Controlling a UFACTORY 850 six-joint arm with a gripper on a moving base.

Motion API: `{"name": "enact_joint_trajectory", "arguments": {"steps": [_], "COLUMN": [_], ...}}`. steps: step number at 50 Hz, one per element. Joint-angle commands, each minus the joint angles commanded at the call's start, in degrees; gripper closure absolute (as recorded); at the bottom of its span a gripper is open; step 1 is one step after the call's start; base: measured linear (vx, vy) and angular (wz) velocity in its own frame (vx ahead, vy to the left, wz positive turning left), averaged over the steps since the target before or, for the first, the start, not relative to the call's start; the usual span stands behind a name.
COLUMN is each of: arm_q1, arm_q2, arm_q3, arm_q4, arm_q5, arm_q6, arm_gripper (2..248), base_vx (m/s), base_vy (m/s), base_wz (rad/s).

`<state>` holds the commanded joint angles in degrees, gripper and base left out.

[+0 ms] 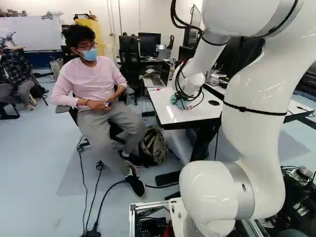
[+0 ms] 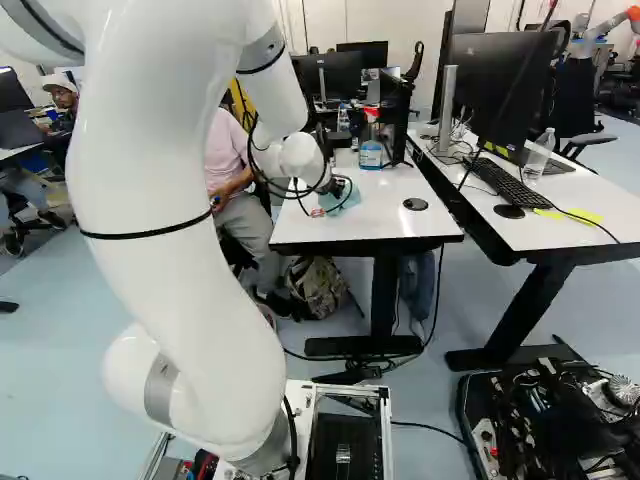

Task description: Clean the table with the green towel

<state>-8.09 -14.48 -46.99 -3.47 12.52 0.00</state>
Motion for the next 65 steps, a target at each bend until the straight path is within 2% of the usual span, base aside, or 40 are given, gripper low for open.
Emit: {"name": "enact_joint_trajectory", "arguments": {"steps": [11, 20, 52, 65], "arm_q1": [1.36, 1.01, -4.61, -7.22], "arm_q2": [1.56, 3.65, 8.72, 8.78], "arm_q3": [1.84, 4.26, 9.93, 10.00], "arm_q4": [0.00, 0.00, 0.00, 0.00], "arm_q5": [0.00, 0.00, 0.00, 0.00], "arm_q6": [0.00, 0.00, 0.00, 0.00], "arm_gripper": [213, 213, 213, 213], "base_vx": [0.000, 0.000, 0.000, 0.000], "base_vy": [0.000, 0.000, 0.000, 0.000], "base_wz": [0.000, 0.000, 0.000, 0.000]}}
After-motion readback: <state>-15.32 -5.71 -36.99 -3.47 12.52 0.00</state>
